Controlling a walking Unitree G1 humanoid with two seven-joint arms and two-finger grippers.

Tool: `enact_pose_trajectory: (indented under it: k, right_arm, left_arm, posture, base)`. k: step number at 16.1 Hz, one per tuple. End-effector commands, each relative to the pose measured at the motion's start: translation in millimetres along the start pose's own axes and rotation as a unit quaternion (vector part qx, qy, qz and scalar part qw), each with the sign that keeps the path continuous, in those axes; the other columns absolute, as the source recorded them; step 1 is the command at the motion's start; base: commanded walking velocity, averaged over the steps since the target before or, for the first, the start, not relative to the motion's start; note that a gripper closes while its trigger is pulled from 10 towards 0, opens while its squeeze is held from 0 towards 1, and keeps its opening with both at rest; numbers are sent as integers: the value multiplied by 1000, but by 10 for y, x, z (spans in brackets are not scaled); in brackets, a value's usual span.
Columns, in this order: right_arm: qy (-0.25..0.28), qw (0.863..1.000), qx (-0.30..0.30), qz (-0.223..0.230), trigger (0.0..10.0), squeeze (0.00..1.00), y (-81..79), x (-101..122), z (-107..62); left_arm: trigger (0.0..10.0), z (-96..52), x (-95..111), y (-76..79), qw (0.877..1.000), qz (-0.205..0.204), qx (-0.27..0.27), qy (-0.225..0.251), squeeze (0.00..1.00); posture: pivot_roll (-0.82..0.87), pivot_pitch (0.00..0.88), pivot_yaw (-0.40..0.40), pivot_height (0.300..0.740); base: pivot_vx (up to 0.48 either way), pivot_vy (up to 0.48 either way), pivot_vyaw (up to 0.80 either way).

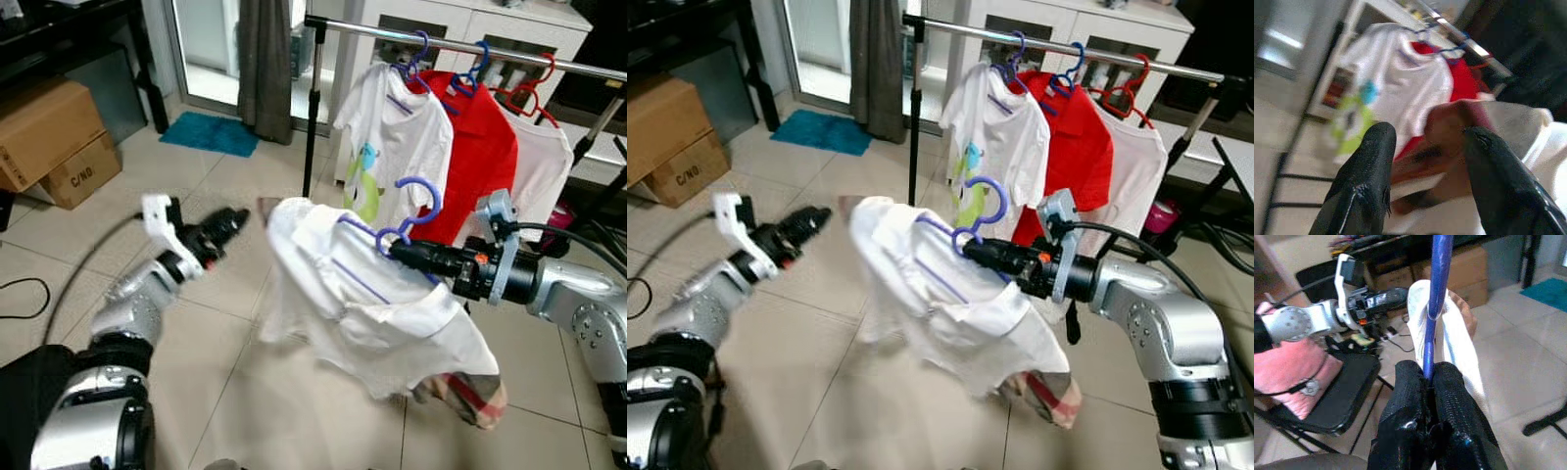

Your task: Hang hanger

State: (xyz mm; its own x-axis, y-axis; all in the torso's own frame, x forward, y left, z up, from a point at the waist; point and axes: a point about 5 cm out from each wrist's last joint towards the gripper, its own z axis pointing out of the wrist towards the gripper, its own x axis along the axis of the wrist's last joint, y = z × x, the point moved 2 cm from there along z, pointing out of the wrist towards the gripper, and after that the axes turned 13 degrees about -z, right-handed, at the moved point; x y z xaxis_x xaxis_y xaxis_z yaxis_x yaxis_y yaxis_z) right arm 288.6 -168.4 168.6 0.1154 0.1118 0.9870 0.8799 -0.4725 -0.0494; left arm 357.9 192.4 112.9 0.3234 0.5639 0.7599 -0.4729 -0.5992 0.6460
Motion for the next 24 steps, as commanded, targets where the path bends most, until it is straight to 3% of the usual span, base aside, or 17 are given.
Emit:
enact_pose_trajectory:
  k: [1, 5, 6, 7, 8, 18, 24]
  right_arm:
    - [15, 1000, 21, -11, 10000, 0, -56, 115, -33]
    - [22, 999, 38, -8, 10000, 0, -116, 128, -38]
    - [22, 999, 39, -7, 10000, 0, -119, 129, -40]
    - [22, 999, 40, -7, 10000, 0, -122, 128, -42]
    - [22, 999, 40, -5, 10000, 0, -131, 129, -41]
    - [-1, 1000, 24, -2, 10000, 0, -95, 57, -35]
    - [-10, 1000, 23, -3, 10000, 0, -94, 34, -33]
  left_arm:
    - [10000, 61, 30, 123, 999, -6, -44, -2, 0]
    - [10000, 79, -4, 178, 997, -12, -72, -21, 0]
    - [9412, 83, -4, 197, 996, -17, -83, -21, 0]
    - [8118, 84, -6, 216, 995, -20, -92, -23, 0]
    - [0, 82, 6, 238, 995, -24, -98, -17, 0]
    - [0, -46, 126, 205, 993, -27, -96, 54, 0]
    - [0, -74, 72, 130, 997, -23, -70, 35, 0]
  posture:
    - [-152, 0, -51, 740]
    - [-155, 0, -49, 740]
    - [-155, 0, -49, 740]
    - [-155, 0, -49, 740]
    - [-156, 0, -47, 740]
    - [-155, 0, -52, 740]
    - [-157, 0, -52, 740]
  base:
    - [0, 0, 0]
    - [0, 0, 0]
    - [0, 0, 0]
    - [0, 0, 0]
    - [0, 0, 0]
    - [0, 0, 0]
    - [0, 0, 0]
